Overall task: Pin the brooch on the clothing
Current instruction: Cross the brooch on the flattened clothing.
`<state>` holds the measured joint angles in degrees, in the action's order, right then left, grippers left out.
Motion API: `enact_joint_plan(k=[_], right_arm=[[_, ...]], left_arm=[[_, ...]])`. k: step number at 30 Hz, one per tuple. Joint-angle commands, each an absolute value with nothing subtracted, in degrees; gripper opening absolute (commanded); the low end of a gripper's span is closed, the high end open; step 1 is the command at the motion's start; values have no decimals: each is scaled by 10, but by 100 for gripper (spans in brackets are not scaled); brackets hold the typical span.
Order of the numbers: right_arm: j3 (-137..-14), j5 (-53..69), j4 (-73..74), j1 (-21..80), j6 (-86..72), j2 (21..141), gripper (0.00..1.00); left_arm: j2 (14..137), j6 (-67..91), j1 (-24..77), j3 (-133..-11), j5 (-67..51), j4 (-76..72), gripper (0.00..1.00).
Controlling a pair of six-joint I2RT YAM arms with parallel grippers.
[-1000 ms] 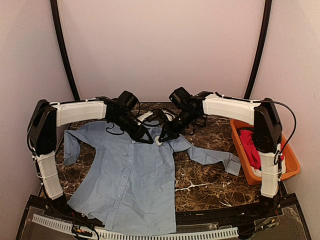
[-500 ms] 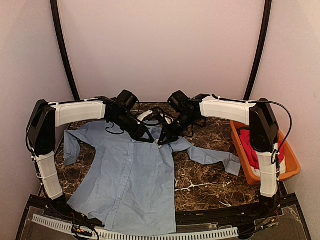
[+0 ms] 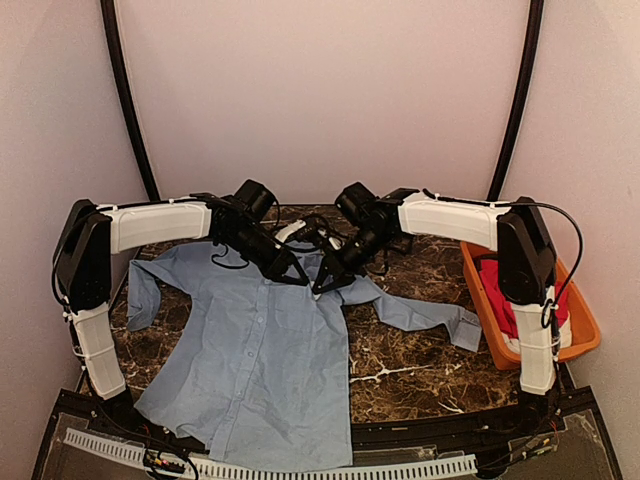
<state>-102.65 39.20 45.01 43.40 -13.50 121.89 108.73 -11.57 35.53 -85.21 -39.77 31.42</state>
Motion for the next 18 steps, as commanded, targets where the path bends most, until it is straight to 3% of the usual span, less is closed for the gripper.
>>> enact_joint_plan(k=[1, 18], right_arm=[[-1035, 437, 467, 442, -108, 1220, 0], [-1033, 512, 444, 444, -112, 1225, 0]], left_arm=[[1059, -128, 358, -845, -393, 317, 1], [1053, -121, 362, -831, -384, 296, 1]])
